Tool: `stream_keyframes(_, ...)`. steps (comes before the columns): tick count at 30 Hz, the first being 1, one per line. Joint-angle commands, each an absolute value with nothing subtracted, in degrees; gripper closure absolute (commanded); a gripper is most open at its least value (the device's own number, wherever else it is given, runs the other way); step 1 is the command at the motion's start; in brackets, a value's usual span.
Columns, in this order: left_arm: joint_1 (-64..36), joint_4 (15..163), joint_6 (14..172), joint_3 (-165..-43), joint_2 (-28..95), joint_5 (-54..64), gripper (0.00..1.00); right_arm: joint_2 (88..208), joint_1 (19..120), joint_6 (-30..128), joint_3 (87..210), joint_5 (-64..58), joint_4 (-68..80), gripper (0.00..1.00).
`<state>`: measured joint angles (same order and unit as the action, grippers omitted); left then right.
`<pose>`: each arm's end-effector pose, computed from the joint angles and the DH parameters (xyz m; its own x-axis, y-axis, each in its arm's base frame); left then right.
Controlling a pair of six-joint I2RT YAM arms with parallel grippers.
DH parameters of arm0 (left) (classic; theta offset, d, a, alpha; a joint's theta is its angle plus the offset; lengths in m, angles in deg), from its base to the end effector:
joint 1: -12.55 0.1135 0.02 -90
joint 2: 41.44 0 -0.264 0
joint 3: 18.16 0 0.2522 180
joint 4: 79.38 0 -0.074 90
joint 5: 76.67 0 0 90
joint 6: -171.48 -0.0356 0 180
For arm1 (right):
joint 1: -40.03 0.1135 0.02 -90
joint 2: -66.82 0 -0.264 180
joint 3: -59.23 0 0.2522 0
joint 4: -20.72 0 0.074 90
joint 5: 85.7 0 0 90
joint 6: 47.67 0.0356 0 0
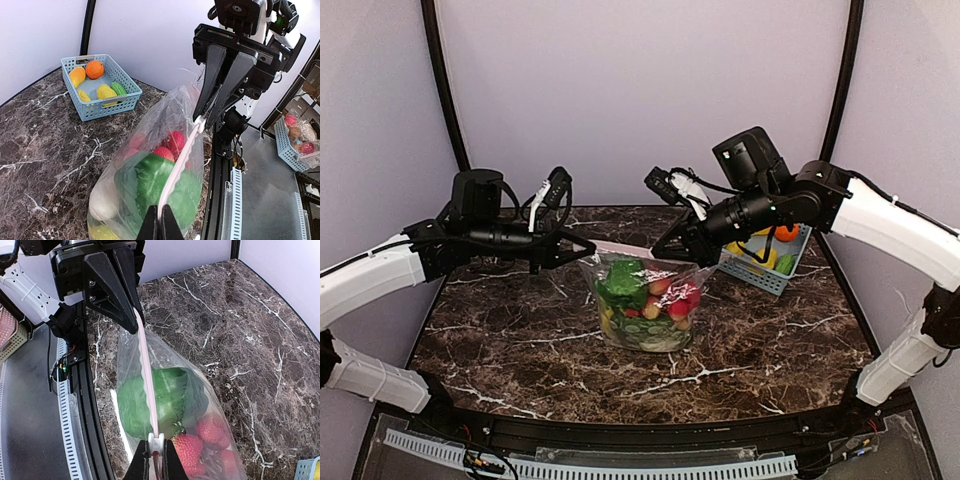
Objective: Place the food in the zip-top bag and seal the zipper
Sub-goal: Zip the zipper on the zipper food storage bag.
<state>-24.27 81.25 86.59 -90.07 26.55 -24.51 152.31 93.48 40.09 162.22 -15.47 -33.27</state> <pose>0.2039 -0.1800 0.3483 -0.2967 0.1343 -0.9455 0.9239 0.2909 -0.2486 0.1846 0.2692 0.3886 -0.3180 -0.4907 -0.8112 -0.9311 0.3230 0.1696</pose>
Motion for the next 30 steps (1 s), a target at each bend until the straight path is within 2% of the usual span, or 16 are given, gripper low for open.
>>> stream_keyframes(1,-23.0,79.9,85.8,-89.7,23.9,-21.1,0.99,150.5,93.1,40.9,161.3,-12.9,-35.2,1.0)
stream_keyframes(30,-15.8,79.7,87.8,-89.4,21.5,-18.9,0.99,150.0,92.2,41.4,160.8,-11.7,-36.6,1.0)
